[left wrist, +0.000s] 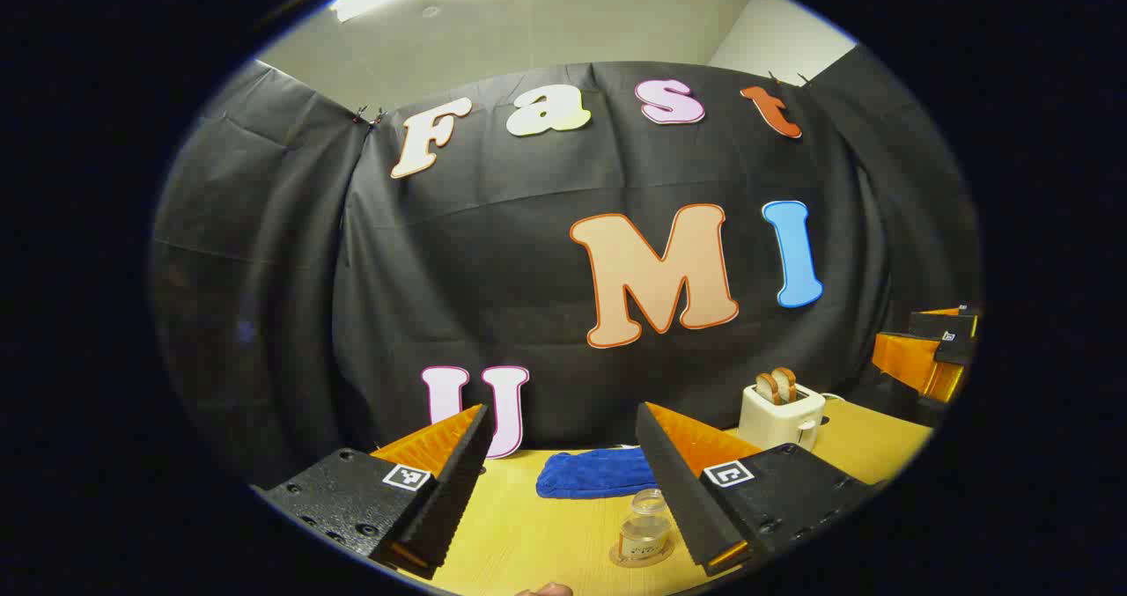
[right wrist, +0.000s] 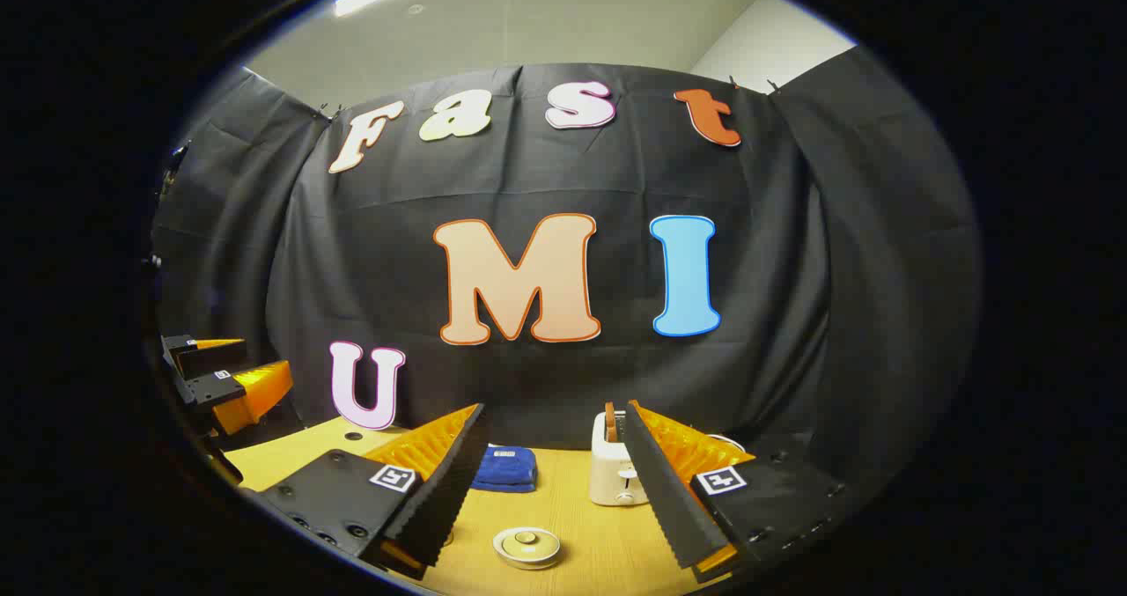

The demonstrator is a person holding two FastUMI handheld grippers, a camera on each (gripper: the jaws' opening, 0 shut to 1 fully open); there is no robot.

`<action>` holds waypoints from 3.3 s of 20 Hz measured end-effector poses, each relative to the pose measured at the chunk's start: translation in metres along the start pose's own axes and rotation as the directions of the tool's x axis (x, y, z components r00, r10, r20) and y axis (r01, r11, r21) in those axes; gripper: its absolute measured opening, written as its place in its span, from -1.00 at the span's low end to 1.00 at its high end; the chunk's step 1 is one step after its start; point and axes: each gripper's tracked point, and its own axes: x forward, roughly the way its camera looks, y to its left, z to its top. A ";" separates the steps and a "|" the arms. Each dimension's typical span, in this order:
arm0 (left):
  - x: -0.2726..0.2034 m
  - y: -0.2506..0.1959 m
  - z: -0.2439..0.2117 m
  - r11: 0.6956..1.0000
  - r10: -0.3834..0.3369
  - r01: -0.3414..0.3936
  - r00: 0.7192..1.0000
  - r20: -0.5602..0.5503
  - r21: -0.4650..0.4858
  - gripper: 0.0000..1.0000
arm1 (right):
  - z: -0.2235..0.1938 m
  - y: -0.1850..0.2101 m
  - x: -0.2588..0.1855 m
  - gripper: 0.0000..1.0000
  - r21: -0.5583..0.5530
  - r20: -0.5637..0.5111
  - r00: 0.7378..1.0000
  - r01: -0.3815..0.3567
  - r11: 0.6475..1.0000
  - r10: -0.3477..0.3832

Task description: Open the teacup lid with one hand, grasp the water bottle and pour water into the teacup with the other hand; after pouring, place the water bottle on the coaster and then close the teacup lid.

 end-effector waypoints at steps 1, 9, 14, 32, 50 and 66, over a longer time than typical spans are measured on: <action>0.000 0.000 -0.003 1.000 0.001 -0.001 1.000 -0.009 -0.005 0.91 | 0.000 0.002 0.001 0.87 0.000 -0.003 1.000 -0.005 1.000 0.005; 0.000 0.008 -0.009 1.000 0.014 -0.015 1.000 -0.022 -0.014 0.92 | -0.005 0.010 0.009 1.00 -0.010 -0.012 1.000 -0.018 1.000 0.018; -0.001 0.014 -0.015 0.999 0.027 -0.028 0.999 -0.029 -0.020 0.92 | -0.007 0.015 0.012 0.87 -0.028 -0.014 0.999 -0.033 0.999 0.032; -0.006 0.031 -0.011 0.998 0.063 -0.063 0.998 -0.013 0.013 0.92 | -0.094 0.026 0.041 0.91 -0.056 -0.182 0.979 -0.099 0.993 0.088; -0.014 0.057 -0.025 0.989 0.144 -0.141 0.988 -0.059 0.043 0.92 | -0.258 0.040 0.061 0.96 -0.052 -0.498 0.859 -0.163 0.985 0.116; -0.016 0.063 -0.030 0.988 0.153 -0.150 0.985 -0.081 0.048 0.92 | -0.290 0.050 0.054 -0.26 -0.204 -0.543 0.835 -0.238 0.949 0.093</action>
